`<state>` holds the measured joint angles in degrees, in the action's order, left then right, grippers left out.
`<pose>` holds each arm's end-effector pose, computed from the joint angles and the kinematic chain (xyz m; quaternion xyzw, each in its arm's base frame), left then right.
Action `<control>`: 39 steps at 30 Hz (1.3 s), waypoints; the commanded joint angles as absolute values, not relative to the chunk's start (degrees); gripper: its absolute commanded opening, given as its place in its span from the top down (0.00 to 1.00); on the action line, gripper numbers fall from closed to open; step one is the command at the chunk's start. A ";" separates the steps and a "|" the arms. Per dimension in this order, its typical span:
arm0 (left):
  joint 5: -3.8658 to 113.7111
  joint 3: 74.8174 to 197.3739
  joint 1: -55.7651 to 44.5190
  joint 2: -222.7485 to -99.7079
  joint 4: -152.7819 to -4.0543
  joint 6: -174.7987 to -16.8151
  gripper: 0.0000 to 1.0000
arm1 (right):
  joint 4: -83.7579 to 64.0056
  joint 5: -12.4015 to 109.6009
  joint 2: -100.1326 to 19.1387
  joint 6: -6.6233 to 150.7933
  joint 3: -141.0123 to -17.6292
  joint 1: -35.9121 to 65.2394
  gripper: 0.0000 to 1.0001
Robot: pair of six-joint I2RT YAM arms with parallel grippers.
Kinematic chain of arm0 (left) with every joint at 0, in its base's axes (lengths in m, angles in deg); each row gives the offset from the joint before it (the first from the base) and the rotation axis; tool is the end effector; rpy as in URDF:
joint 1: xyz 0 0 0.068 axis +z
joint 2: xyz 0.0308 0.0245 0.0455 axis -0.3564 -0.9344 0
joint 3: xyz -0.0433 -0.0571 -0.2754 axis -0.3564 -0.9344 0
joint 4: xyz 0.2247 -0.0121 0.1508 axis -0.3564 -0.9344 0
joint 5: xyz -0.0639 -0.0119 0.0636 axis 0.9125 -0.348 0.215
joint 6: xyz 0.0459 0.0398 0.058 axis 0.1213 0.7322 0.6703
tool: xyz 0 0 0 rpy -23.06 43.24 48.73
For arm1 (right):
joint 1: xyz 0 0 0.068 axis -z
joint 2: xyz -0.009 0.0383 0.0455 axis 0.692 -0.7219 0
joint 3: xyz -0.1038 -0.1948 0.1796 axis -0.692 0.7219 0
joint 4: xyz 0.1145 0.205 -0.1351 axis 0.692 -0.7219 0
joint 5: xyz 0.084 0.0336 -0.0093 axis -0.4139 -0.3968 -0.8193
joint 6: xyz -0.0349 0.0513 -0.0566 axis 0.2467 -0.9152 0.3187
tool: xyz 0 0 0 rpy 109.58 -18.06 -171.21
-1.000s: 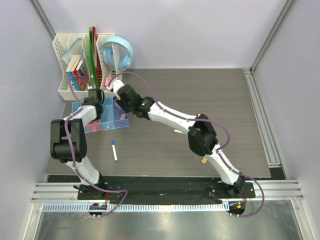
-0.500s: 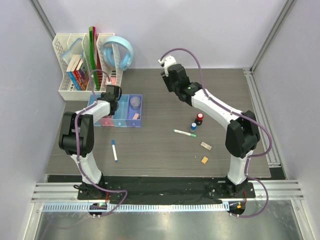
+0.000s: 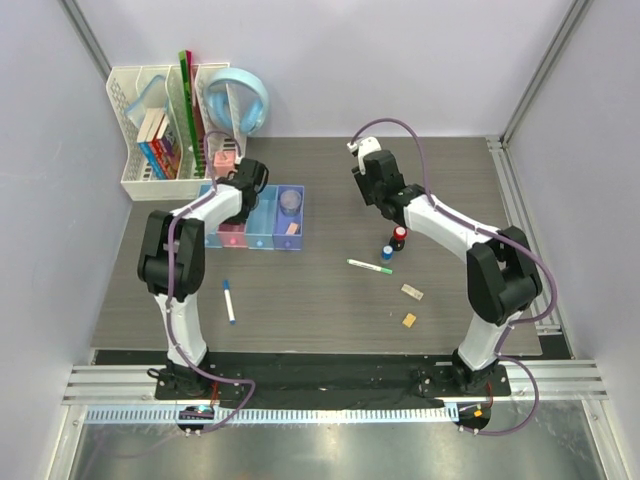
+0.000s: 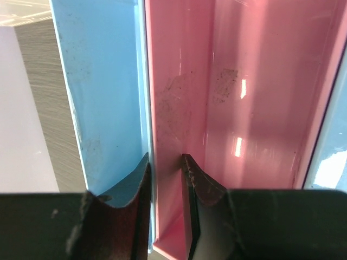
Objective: Sort the stationery into containers
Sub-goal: Move the storage box to the center of the board.
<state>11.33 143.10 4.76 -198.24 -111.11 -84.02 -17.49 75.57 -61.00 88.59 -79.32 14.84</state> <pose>0.4255 -0.0787 0.1588 0.0638 0.9285 0.2628 0.2545 0.4054 0.1964 0.2458 -0.2140 0.8480 -0.0690 0.4799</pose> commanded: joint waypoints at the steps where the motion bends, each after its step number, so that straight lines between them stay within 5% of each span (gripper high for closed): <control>1: 21.70 147.59 2.78 -203.85 -117.25 -88.97 0.82 | -12.18 75.58 -56.10 87.69 -77.61 15.23 0.56; 23: 25.74 169.65 -7.16 -215.98 -126.58 -95.65 0.90 | -11.65 76.28 -53.20 86.90 -73.30 16.89 0.56; 39: 23.28 170.54 -13.31 -218.01 -125.17 -94.24 0.90 | -12.09 74.87 -47.49 86.46 -62.58 19.27 0.56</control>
<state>18.78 171.76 -11.99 -214.46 -123.37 -94.25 -14.03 75.03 -51.82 87.52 -64.39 18.78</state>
